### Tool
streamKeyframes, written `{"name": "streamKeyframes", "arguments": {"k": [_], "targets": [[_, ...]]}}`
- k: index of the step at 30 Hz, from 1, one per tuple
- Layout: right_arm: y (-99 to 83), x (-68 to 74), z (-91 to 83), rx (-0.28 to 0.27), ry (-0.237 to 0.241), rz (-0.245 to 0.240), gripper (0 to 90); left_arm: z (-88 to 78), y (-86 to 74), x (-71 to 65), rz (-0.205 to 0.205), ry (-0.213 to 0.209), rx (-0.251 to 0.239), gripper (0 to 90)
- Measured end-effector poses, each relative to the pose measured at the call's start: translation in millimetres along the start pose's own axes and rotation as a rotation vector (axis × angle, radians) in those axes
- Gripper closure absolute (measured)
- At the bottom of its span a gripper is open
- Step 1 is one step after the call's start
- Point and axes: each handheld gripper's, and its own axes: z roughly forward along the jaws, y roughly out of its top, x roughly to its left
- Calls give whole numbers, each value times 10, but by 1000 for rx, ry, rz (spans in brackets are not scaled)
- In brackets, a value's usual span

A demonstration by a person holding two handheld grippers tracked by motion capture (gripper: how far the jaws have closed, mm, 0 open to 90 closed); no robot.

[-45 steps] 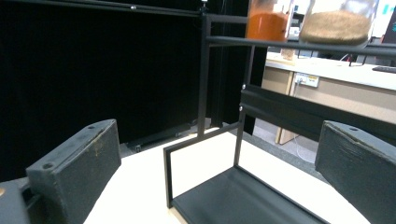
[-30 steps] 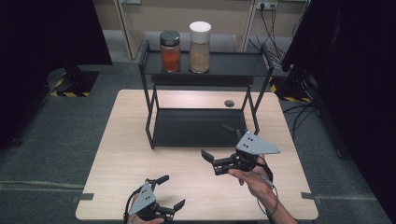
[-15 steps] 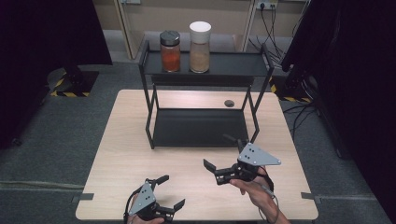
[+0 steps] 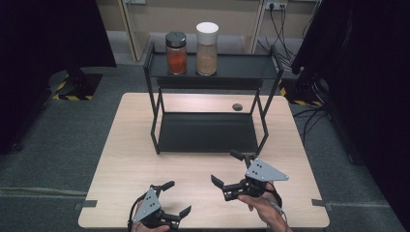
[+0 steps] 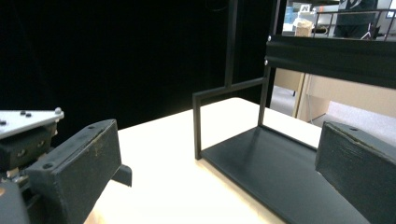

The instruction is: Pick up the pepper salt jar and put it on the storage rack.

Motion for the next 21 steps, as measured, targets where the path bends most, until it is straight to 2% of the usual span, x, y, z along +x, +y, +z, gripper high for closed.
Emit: {"name": "streamKeyframes", "arguments": {"k": [21], "targets": [[-334, 103, -82, 19, -6, 21, 6, -5, -1, 4, 1, -2, -5, 15]]}}
